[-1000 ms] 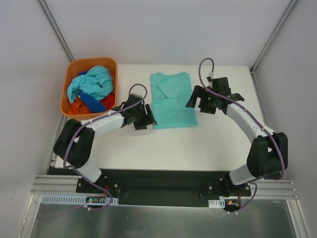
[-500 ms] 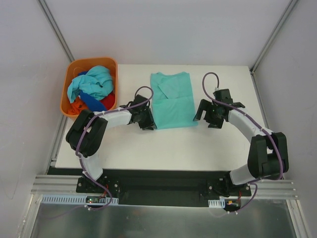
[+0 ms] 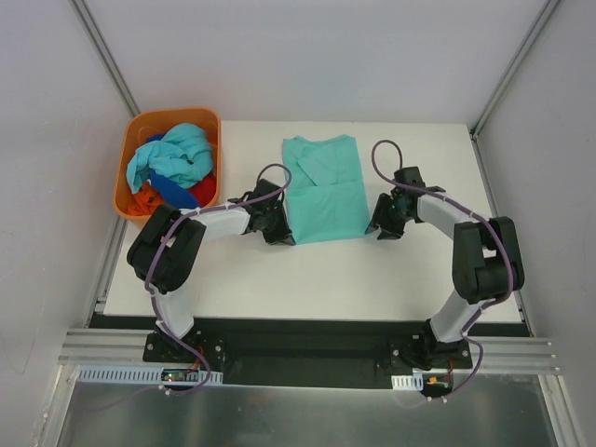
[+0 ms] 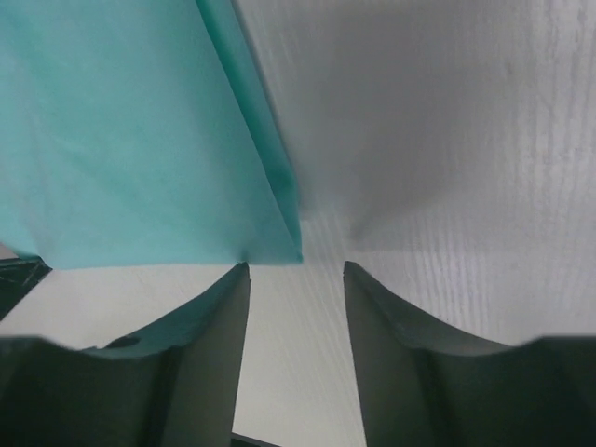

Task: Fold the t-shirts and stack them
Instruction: Grab one side of the 2/3 rectangular tshirt with both arms, then fold the long partially folded tshirt into a neat square

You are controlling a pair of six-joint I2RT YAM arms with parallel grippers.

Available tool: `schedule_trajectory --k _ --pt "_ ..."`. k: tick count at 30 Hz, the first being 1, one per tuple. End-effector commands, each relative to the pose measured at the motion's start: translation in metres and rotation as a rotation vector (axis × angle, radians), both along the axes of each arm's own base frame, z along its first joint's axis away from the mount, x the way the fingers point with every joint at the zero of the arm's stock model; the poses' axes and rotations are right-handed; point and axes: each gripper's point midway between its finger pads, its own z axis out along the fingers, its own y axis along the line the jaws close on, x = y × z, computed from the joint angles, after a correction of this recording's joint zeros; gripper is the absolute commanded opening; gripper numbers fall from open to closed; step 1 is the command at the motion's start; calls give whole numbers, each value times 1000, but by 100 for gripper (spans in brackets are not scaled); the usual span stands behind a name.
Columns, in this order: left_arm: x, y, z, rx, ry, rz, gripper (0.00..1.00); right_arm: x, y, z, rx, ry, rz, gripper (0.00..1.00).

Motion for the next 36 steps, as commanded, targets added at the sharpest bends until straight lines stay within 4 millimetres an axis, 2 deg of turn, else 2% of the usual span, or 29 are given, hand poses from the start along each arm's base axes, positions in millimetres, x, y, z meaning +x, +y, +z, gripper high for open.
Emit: schedule_trajectory --k 1,2,3,4,7,10,12,13,14,15,17,18,20,21,22,23,24,25,26,27,30,32,36 --pt "0 6 1 35 -33 4 0 23 12 3 63 -25 -7 41" --pt "0 7 0 37 -31 5 0 22 14 1 75 -13 -5 29" --pt "-1 7 0 37 -31 5 0 17 15 -2 80 -4 -4 24" --pt "-1 7 1 36 -33 5 0 17 15 -2 85 -12 -7 15" --pt "-7 4 10 4 -42 -13 0 5 17 -3 108 -7 10 1" --pt "-17 4 26 -10 -89 -34 0 -16 23 0 161 -12 31 0" --pt "-32 7 39 -14 -132 -46 0 -29 23 5 179 -18 38 1" --pt "-38 7 43 -19 -142 -50 0 -42 22 11 182 -36 43 1" --pt "-49 11 52 -34 -169 -57 0 -49 21 15 181 -43 48 1" --pt "-60 9 56 -43 -179 -74 0 -60 20 29 185 -71 58 1" --pt "-78 15 68 -72 -214 -72 0 -85 18 30 178 -57 77 1" --pt "-85 16 73 -83 -227 -73 0 -100 17 42 188 -76 92 1" --pt "-107 16 87 -136 -251 -91 0 -123 20 49 218 -73 114 1" --pt "-115 15 95 -166 -256 -103 0 -138 19 63 236 -100 126 1" --pt "-123 12 102 -196 -259 -115 0 -146 20 71 249 -111 137 1" --pt "-130 12 117 -239 -292 -129 0 -151 19 83 257 -140 154 1" --pt "-134 13 124 -257 -307 -134 0 -165 15 95 252 -161 160 1" --pt "-137 13 132 -276 -322 -136 0 -170 12 104 246 -183 164 0" --pt "-140 13 149 -316 -360 -143 0 -172 6 111 219 -211 163 1" --pt "-141 14 157 -333 -379 -144 0 -177 2 127 207 -249 166 0" --pt "-140 16 182 -368 -448 -147 0 -176 -4 151 179 -312 160 1" --pt "-138 14 196 -379 -478 -156 0 -172 -6 159 164 -340 157 1" --pt "-124 15 208 -333 -533 -141 0 -151 -5 175 144 -384 161 1"
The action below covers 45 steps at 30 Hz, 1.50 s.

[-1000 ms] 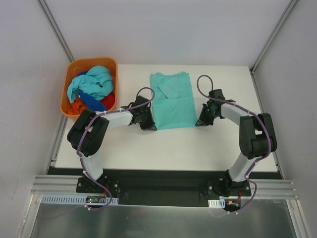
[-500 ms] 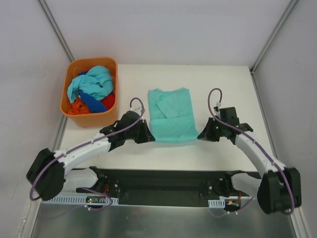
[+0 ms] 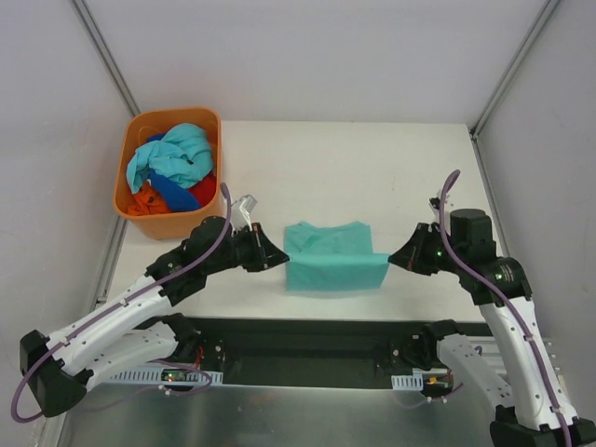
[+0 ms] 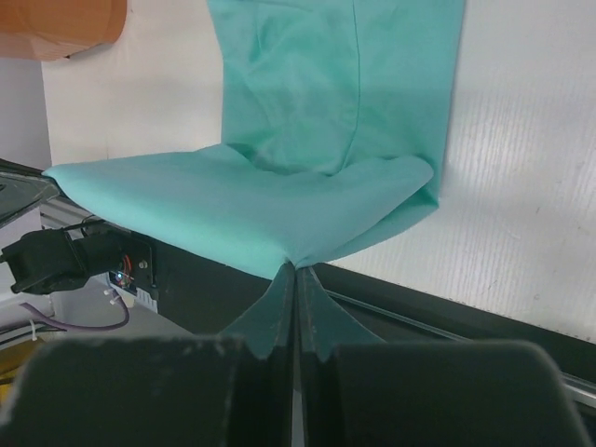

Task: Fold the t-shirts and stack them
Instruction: Fold the long partially folded tshirt into a neat square

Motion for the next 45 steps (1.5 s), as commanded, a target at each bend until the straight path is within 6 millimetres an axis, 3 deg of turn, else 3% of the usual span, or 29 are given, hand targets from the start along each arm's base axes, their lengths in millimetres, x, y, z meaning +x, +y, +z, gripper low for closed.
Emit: schedule_trajectory --k 1,6,16,21,24,25,28,29,33,37,41,45 --pt "20 0 27 21 -88 49 0 17 -6 13 -63 -26 -14 1" --pt "49 -1 34 80 -125 118 0 53 -3 14 -82 -13 -32 0" --pt "117 -1 22 173 -74 197 0 112 -10 5 -91 31 -112 1" --pt "150 0 9 184 -22 196 0 142 -13 -14 -94 90 -134 1" --pt "173 -4 -4 199 10 189 0 164 -15 -27 -97 117 -149 1" --pt "183 -8 -11 208 29 180 0 172 -16 -39 -104 152 -154 1" --pt "205 -18 -30 215 77 152 0 194 -22 -47 -144 156 -172 1" --pt "210 -20 -34 209 92 144 0 202 -22 -62 -156 192 -175 0" --pt "241 -27 -58 227 132 148 0 221 -24 -90 -176 261 -208 1" --pt "261 -23 -72 242 147 173 0 239 -16 -116 -157 303 -177 1" --pt "273 -11 -87 269 169 218 0 263 -12 -123 -152 295 -158 2" --pt "276 -4 -99 263 209 230 0 271 -5 -130 -127 300 -140 4"
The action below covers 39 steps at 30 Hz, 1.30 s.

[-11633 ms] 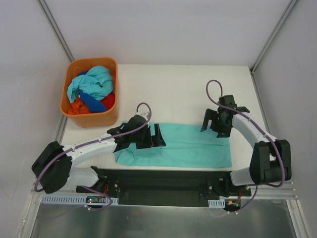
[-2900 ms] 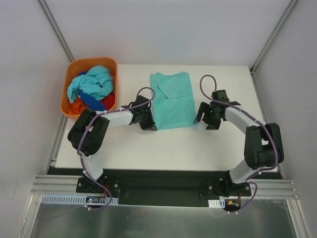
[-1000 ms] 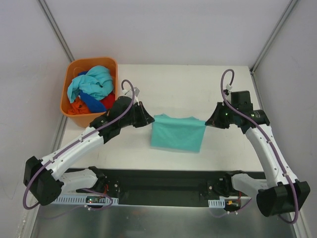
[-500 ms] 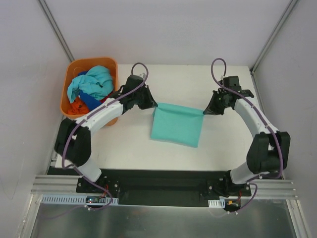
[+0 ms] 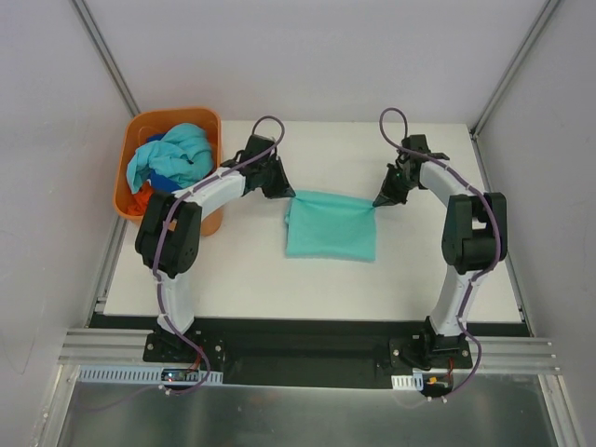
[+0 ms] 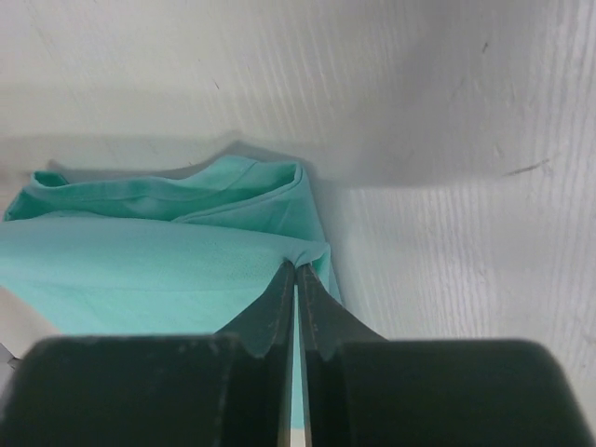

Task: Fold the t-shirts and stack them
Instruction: Fold the long partially folded tshirt into a neat square

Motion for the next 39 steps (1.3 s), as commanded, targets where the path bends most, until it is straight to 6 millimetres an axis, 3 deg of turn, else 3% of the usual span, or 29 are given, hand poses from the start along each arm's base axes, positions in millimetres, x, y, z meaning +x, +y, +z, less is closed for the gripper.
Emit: schedule_trajectory --k 1,7,12,17,20,26,28,30,31,32,33,35,36,38,39 --pt "18 9 8 -7 -31 19 0 23 5 17 33 -85 18 4" --pt "11 9 28 -25 -67 9 0 21 14 44 59 -153 57 4" --pt "-8 30 45 -3 -111 73 0 13 24 64 50 -203 86 4" --pt "-13 41 52 19 -151 107 0 10 26 74 51 -237 80 4" --pt "-14 45 43 36 -135 125 0 15 28 74 54 -242 83 4" --pt "-7 53 11 73 -66 180 0 29 40 49 59 -202 127 7" --pt "-3 53 4 69 -47 182 0 37 45 39 62 -188 143 13" --pt "4 50 -1 66 -38 176 10 44 47 29 61 -170 150 18" --pt "6 50 -3 69 -36 173 17 46 47 27 58 -166 150 29" --pt "10 47 -2 64 -40 170 30 48 48 28 58 -167 151 35" --pt "11 45 1 57 -45 162 33 49 49 25 56 -156 157 48" --pt "14 43 16 43 -79 146 44 57 50 39 59 -185 163 62" --pt "13 43 23 36 -93 144 58 54 50 50 60 -192 174 72" --pt "9 44 46 25 -144 147 68 53 51 68 56 -225 183 85" --pt "6 44 53 23 -162 142 95 47 54 86 53 -259 195 97"
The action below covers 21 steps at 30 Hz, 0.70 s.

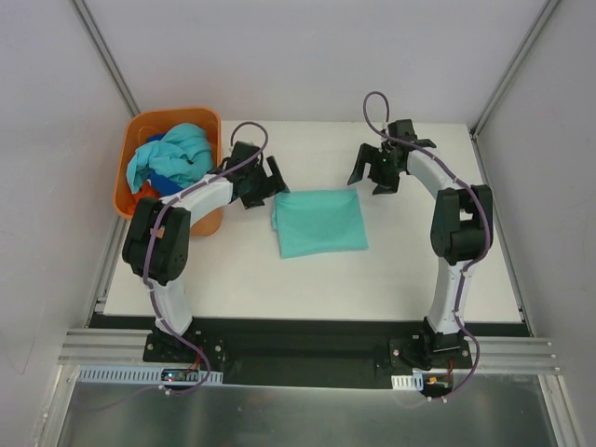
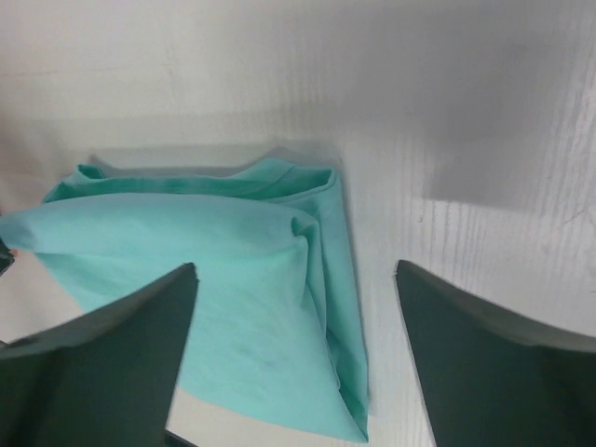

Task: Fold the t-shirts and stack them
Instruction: Fold the long partially folded tshirt into a neat square, then smooth out wrinkles on the folded tshirt

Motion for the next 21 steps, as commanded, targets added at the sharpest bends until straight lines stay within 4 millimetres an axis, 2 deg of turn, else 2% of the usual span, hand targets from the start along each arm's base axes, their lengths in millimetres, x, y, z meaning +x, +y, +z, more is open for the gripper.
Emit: schedule_trajectory --k 1,2,4,5,9,11,16,17,19,20,21 --pt "6 -5 81 -41 -196 -10 100 0 11 83 19 -169 48 97" --pt "-1 -3 94 -46 -225 -9 99 -10 8 93 10 -188 44 97" --pt "-12 -7 105 -44 -255 -14 99 -23 13 101 15 -198 56 97" --pt "-19 -9 115 -55 -280 -22 99 -36 15 102 34 -192 67 97" --pt "-31 -33 120 -120 -273 -97 99 -45 39 104 156 -204 100 97" --pt "-32 -45 109 -154 -226 -133 99 -44 49 98 205 -167 103 97" --pt "-26 -63 80 -201 -139 -175 99 -23 66 87 266 -162 104 97" --pt "-20 -63 67 -189 -117 -168 99 -17 67 73 256 -138 94 97" --pt "-16 -64 48 -188 -71 -170 100 -3 69 69 249 -143 87 97" --pt "-12 -63 44 -184 -66 -162 99 1 69 52 238 -107 79 97" --pt "-8 -58 38 -183 -54 -150 99 5 71 47 235 -101 79 97"
